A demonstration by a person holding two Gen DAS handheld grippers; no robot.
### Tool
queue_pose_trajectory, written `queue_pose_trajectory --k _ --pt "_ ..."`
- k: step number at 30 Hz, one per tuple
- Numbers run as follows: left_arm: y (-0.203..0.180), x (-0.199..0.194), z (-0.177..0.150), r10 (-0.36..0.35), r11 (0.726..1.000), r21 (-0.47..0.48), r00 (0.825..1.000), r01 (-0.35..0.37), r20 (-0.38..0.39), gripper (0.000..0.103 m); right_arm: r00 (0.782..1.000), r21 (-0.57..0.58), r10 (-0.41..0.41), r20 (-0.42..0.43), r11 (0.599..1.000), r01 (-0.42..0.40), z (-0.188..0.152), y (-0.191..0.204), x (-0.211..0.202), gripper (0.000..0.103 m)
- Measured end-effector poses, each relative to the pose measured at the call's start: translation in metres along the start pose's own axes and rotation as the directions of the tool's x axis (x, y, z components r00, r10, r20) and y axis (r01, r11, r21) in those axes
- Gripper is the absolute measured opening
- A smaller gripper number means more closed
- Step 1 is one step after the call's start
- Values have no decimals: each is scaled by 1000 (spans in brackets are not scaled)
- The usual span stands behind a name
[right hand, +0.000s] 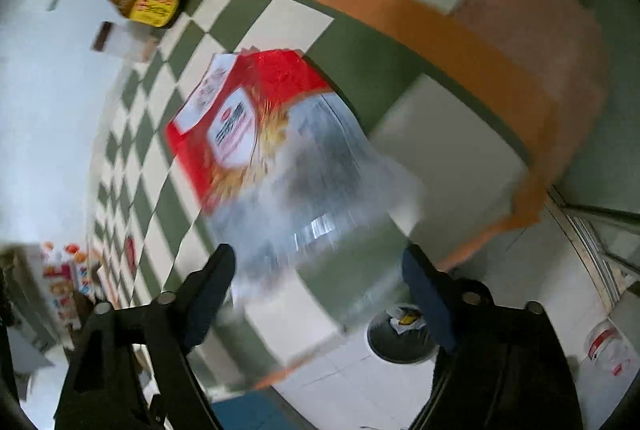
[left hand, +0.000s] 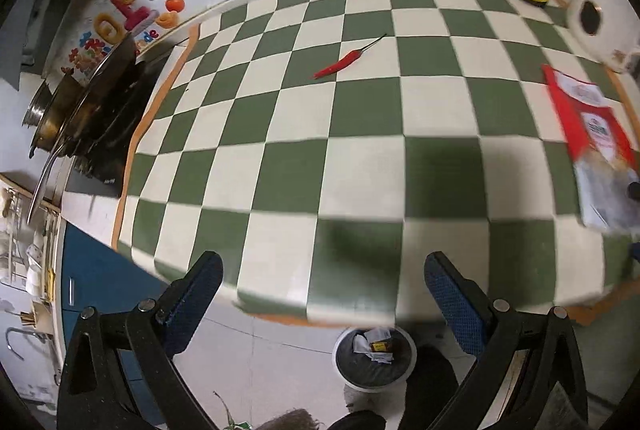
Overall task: Collect trash
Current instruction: 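Grasp the red-white sugar bag with the right tool while the left tool grasps the red chili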
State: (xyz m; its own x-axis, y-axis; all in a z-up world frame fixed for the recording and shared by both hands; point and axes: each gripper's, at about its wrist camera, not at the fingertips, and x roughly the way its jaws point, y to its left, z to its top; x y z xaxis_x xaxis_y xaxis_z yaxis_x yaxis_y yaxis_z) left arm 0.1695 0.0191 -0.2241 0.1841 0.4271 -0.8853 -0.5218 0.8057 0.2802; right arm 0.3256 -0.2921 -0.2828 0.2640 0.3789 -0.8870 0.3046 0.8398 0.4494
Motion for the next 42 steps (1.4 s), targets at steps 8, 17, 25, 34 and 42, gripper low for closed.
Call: queue_pose_trajectory --k 8,17,25,34,42 --pt "19 65 88 1 1000 -17 1000 -1 -5 103 977 -301 -141 160 935 185 25 117 67 22" --pt "1 130 180 -173 968 180 985 174 -19 87 990 -382 -54 127 919 99 60 189 119 14" --pt "-13 135 183 -238 946 208 968 249 -80 7 997 -382 -5 75 924 33 66 193 119 12" --pt "18 70 149 -202 978 69 979 199 30 7 986 -416 89 139 909 -23 43 167 33 8" --pt "68 -10 89 -237 971 38 957 234 167 7 962 -430 155 226 902 -44 -23 135 -58 7"
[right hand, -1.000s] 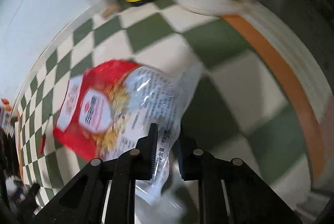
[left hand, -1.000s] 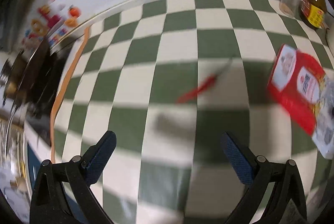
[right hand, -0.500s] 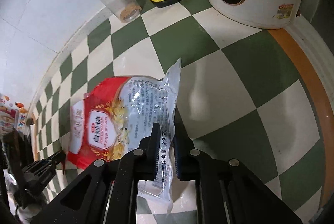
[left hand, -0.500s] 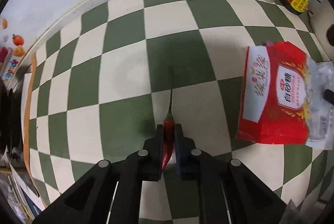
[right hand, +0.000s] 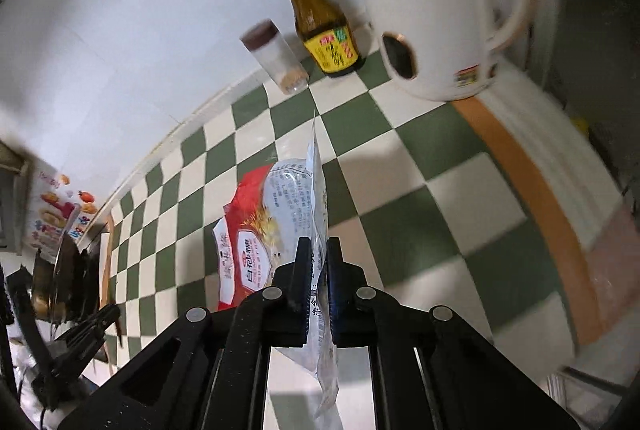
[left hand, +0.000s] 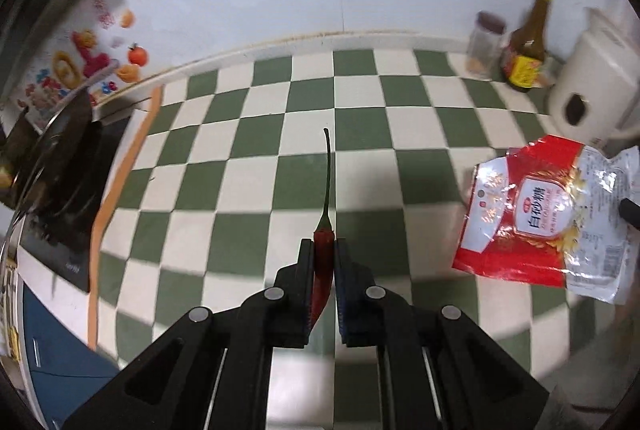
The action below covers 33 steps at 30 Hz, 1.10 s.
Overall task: Collect trash
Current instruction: 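Grasp the red-white sugar bag with the right tool while the left tool grasps the red chili, then lower the sugar bag and chili over the bin and open both tools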
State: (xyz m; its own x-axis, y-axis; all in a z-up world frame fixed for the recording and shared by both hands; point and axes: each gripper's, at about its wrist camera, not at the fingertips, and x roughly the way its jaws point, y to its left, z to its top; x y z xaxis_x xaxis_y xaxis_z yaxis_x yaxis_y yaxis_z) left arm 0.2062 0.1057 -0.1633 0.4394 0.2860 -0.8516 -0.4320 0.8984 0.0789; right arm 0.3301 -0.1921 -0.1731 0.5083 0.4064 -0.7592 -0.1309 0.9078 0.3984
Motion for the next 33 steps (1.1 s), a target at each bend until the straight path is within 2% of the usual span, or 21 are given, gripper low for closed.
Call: queue_pose_trajectory --k 5,9,13,17,20,25,30,33 --pt "10 -66 -66 -26 1000 20 998 24 61 7 998 1 -16 66 1000 16 -63 1 -82 7" --pt "19 -98 -124 -73 997 25 996 72 51 7 995 2 -37 91 999 37 -134 -7 -153 7" --pt "26 -105 -186 -116 993 14 993 117 -29 7 995 1 -82 55 997 82 -198 -24 -193 7" --pt "20 -90 -238 -121 990 50 984 129 -127 7 991 0 -131 -23 991 131 -252 -45 -198 7" --pt "15 -70 -272 -110 991 60 975 124 -194 7 983 -13 -162 -82 987 161 -282 -60 -181 7" --pt "11 -14 -321 -118 992 -4 935 124 -336 7 958 -50 -198 -207 980 192 -329 -86 -117 7" --pt "9 77 -371 -156 987 -107 863 119 -480 7 919 -116 -234 -317 971 207 -381 -114 -23 7" --pt "3 151 -408 -181 979 -177 816 99 -550 7 887 -140 -252 -387 967 213 -425 -142 54 7"
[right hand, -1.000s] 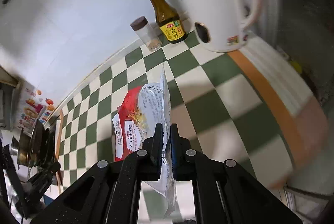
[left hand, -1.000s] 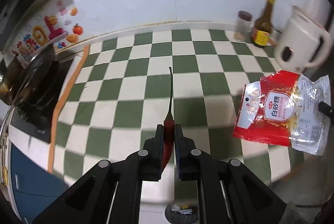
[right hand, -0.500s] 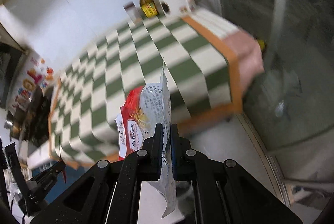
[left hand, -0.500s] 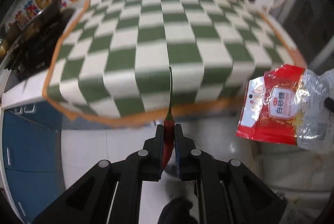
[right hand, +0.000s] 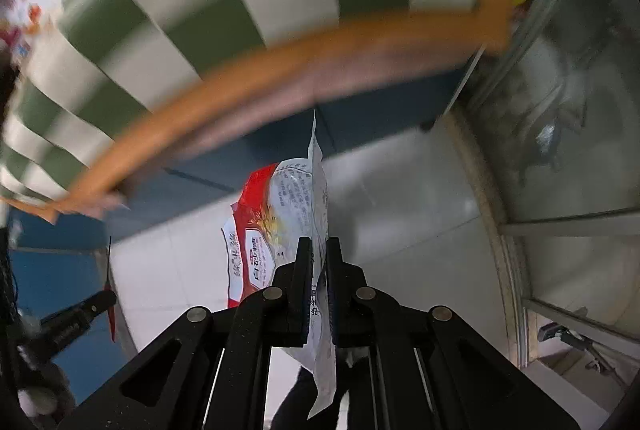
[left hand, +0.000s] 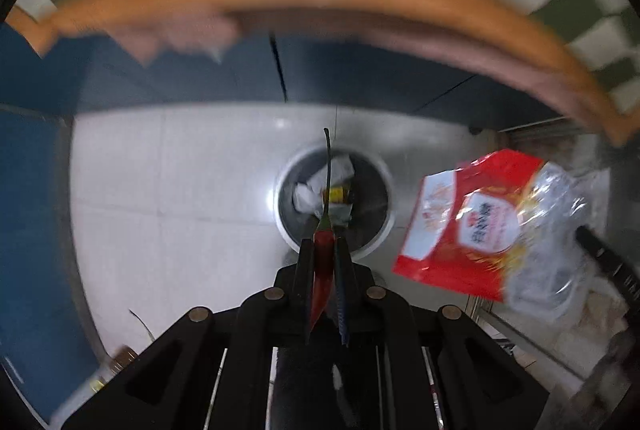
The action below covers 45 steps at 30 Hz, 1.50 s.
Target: Collect trash
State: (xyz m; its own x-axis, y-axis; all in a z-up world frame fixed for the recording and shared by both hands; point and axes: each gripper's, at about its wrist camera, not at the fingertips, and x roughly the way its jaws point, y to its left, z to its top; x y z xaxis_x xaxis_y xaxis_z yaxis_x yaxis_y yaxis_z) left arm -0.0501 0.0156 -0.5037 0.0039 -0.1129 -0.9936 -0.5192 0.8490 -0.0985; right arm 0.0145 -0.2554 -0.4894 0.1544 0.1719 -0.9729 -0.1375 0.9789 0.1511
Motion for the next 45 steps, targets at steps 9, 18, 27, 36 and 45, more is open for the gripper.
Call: queue_pose_trajectory --k 9,18,27,36,45 --pt "14 212 21 -97 993 -82 982 84 -164 8 987 3 3 -163 1000 -3 -33 5 218 7" --pt "46 274 12 -105 988 -131 981 84 -163 88 961 -21 51 -273 998 -59 -42 30 291 18" --pt "50 232 3 -27 996 -90 997 21 -67 97 968 -117 85 -238 986 -115 -51 38 262 92" --pt "39 149 -30 66 996 -64 995 -61 69 97 984 -296 -93 -154 954 43 -61 45 211 103" --pt "26 29 -72 44 996 -81 992 -35 117 97 994 -320 -27 -110 948 -9 -70 50 82 103"
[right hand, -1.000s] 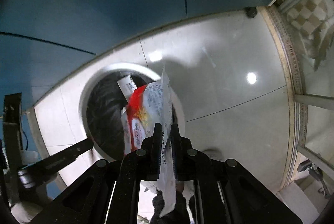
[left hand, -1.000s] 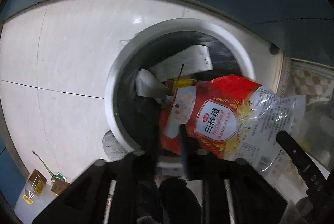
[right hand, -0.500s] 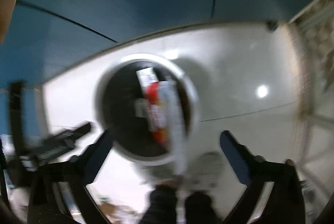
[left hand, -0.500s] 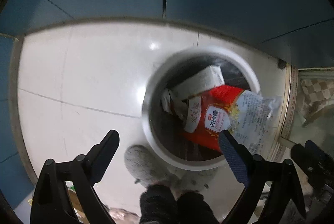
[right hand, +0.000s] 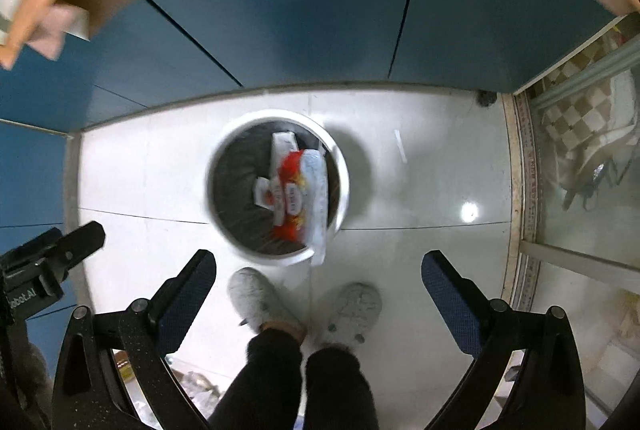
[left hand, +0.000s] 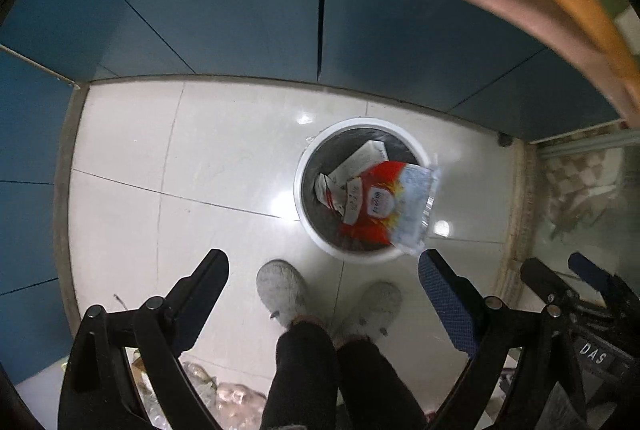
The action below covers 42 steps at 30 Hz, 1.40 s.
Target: Collect trash
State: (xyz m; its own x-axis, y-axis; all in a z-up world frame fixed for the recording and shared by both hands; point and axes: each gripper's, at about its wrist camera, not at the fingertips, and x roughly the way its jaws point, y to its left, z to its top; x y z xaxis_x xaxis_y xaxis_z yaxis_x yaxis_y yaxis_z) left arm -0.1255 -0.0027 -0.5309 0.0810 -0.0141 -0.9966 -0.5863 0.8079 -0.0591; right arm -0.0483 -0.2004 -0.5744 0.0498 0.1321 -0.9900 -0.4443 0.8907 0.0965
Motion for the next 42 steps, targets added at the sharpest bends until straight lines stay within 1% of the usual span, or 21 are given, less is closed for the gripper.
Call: queue_pose_trajectory --k 1,3,6,7,8,10,12,13,15,19,21,24,27,30,31,33,34,37,42 --pt "-1 -24 -4 -6 1000 6 1000 5 8 97 1000 -4 14 10 1000 -14 -3 1 -25 103" --pt "-3 -55 -11 -11 1000 10 1000 11 14 97 999 -11 25 24 1000 -25 -8 4 -61 103" --pt "-8 -118 -22 -56 998 20 998 56 32 97 997 -25 56 51 998 -55 -17 10 -135 103" --pt "-10 -136 -25 -70 997 26 997 69 37 97 996 -29 65 57 998 -63 -20 11 -152 103" --pt "-12 -159 -29 -90 996 35 995 88 46 97 995 -32 80 68 996 -78 -24 12 -183 103" --pt "-16 -196 -33 -125 991 45 990 123 60 97 991 -37 107 85 994 -104 -29 18 -231 103" --pt "-20 -235 -39 -168 984 66 983 164 75 97 986 -42 128 108 991 -124 -36 21 -278 103" --pt "-22 -249 -41 -190 980 71 979 185 80 97 983 -50 139 117 990 -135 -39 23 -299 103" --pt "-25 -283 -47 -253 965 90 964 245 88 97 976 -58 166 141 986 -159 -45 26 -342 103" --pt "-23 -343 -55 -321 944 123 939 307 125 97 953 -85 225 204 974 -212 -58 35 -423 103" --pt "-20 -369 -59 -348 934 137 927 330 138 97 942 -98 250 225 967 -233 -63 41 -452 103" --pt "-14 -403 -62 -392 916 154 907 370 155 97 925 -106 298 238 954 -280 -71 47 -485 103" --pt "-8 -429 -68 -414 907 166 892 388 179 97 916 -106 316 248 949 -298 -79 53 -509 103" --pt "-4 -446 -75 -431 899 171 881 402 193 97 910 -117 332 249 943 -312 -88 59 -528 103" --pt "-3 -450 -77 -443 894 173 875 414 196 97 908 -122 334 252 942 -313 -91 61 -536 103" --pt "-1 -458 -82 -452 889 174 869 423 201 98 907 -128 331 259 943 -307 -95 64 -544 103" --pt "0 -461 -85 -458 887 173 865 429 206 103 907 -130 330 262 943 -306 -96 66 -545 103" --pt "1 -468 -91 -467 882 181 858 434 217 103 906 -126 326 270 945 -303 -99 67 -553 103" --pt "6 -474 -96 -477 878 175 847 446 237 103 912 -130 317 260 948 -292 -100 67 -555 103"
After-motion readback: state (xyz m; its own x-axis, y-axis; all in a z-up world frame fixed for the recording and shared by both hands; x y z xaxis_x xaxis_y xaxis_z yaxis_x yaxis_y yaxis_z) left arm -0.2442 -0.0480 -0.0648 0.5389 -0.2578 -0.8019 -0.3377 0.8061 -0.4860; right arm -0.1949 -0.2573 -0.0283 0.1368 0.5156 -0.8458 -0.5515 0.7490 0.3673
